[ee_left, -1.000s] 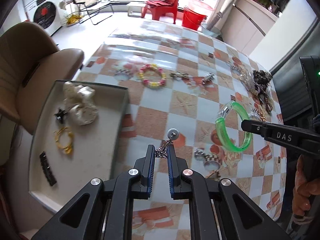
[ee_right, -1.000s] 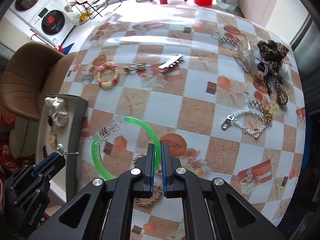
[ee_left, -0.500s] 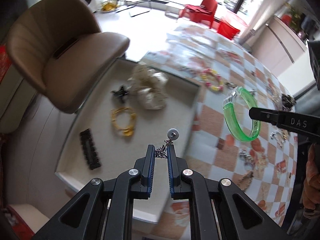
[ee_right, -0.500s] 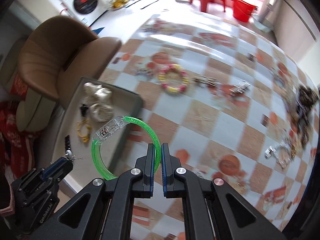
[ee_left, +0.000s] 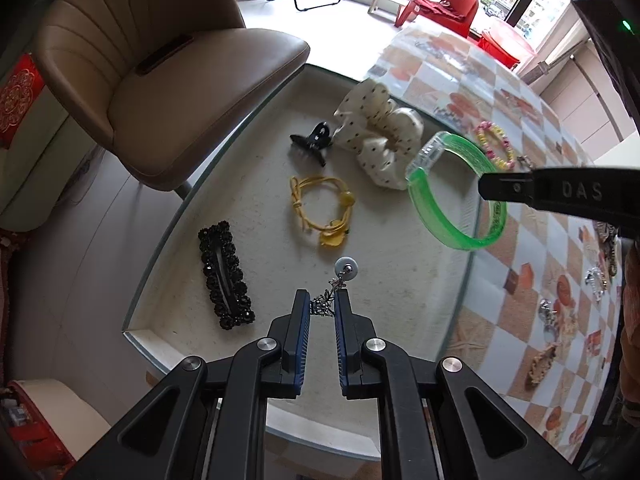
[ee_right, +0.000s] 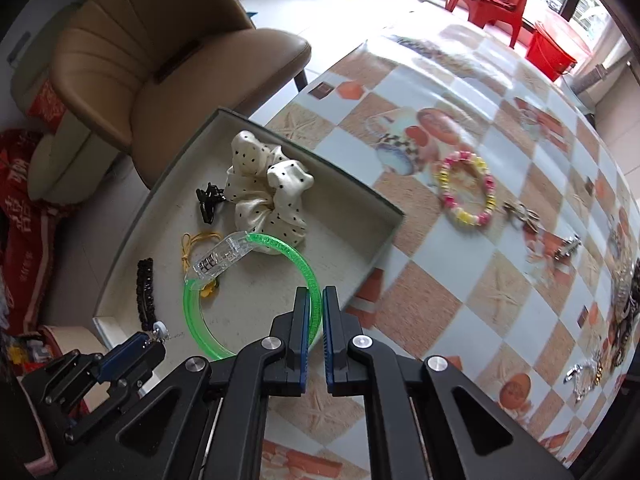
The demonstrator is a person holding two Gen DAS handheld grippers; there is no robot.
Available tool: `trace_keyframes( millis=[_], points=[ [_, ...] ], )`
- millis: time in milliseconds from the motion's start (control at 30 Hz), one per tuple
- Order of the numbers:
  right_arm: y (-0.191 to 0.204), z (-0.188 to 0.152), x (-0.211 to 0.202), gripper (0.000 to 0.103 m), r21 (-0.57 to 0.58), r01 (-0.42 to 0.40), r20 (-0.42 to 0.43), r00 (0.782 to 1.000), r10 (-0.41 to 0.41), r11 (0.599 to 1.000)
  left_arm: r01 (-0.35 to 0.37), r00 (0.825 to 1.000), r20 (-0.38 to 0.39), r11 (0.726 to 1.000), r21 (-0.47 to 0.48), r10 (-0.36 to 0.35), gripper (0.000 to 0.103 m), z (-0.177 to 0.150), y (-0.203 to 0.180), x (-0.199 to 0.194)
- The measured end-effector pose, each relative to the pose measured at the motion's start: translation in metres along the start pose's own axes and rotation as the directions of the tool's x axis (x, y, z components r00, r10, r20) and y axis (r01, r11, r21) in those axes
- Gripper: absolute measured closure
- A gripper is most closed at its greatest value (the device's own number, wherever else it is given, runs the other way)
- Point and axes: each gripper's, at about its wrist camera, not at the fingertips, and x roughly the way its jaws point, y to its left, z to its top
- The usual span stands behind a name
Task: Organize jewelry
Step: 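Carry the charm with the left tool while the right tool carries the bangle, then open both over the tray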
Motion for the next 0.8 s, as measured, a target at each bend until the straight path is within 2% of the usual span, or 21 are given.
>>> trace_keyframes(
  millis=[467,800],
  points=[
    [-0.002,0.026,0.055,0.097,0.053,0.039,-0.010,0.999,-0.039,0.998,-0.065,0.997,-0.033,0.998,-0.008,0.065,0.088,0.000,0.011,0.042],
    [-0.005,0.023,0.065,0.095,0.051,0.045,-0.008,0.999,-0.045,0.998,-0.111,0.993,-0.023,0.994,0.015,0.112,0.087,-0.001,0.011,0.045]
  ],
)
